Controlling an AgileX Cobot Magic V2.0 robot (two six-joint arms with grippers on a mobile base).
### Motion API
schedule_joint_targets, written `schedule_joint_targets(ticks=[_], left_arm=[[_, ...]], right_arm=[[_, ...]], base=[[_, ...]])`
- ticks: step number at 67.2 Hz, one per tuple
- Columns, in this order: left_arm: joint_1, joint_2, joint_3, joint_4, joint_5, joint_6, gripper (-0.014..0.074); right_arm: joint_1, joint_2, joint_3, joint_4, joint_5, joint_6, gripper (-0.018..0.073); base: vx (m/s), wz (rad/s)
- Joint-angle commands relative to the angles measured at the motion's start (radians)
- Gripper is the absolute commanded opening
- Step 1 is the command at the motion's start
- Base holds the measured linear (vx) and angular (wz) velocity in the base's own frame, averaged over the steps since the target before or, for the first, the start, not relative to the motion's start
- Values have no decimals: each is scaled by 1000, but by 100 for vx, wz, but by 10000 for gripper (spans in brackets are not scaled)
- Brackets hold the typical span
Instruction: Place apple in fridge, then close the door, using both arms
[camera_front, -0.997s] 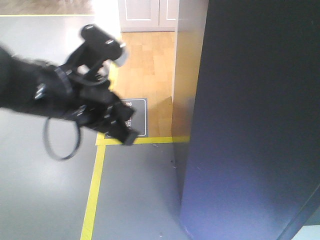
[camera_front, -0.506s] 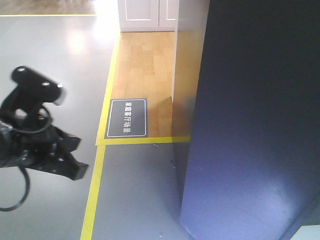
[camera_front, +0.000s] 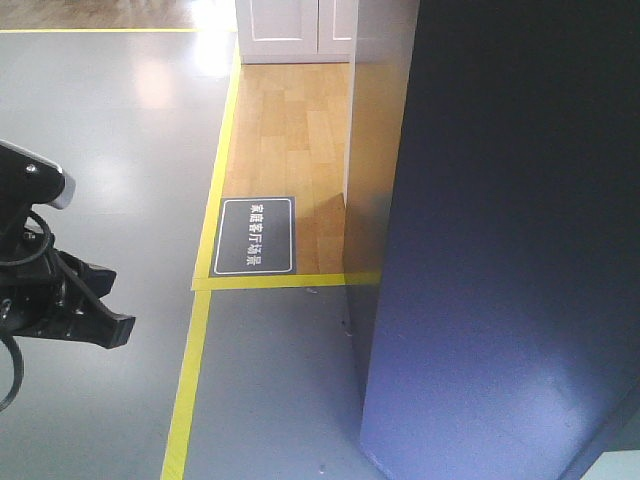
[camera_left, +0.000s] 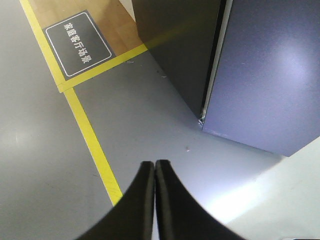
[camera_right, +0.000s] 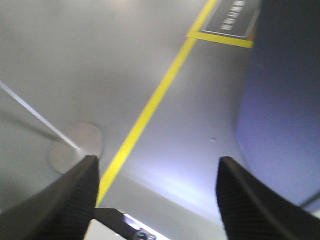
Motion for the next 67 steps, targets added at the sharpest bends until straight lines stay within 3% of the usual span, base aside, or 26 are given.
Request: schedule_joint_targets(ticks=[1,19,27,38,48,59,67], left_arm=[[2,-20,-24,-5,-54,0,-6],[2,-20,-24,-5,-54,0,-6],[2,-20,-24,-5,-54,0,-6],[2,-20,-24,-6,-53,0,-6],[2,-20,-24,-6,-53,0,-6],[2,-20,-24,-6,-53,0,-6],[2,-20,-24,-6,-53,0,-6]], right_arm=[[0,88,-21,-65,-100,6,326],[0,279,-21,-213,-266,8,-13],[0,330,-37,-310,-367,84,-10],[0,394,-102,-561,-414,317,-6],[0,459,-162,-760,-417,427,-6],[-9,529,-207,-912,-429,547,-3],[-56,593,-251,-920,-439,527,-3]], base=[[0,0],[0,0],[0,0],[0,0],[0,0],[0,0],[0,0]])
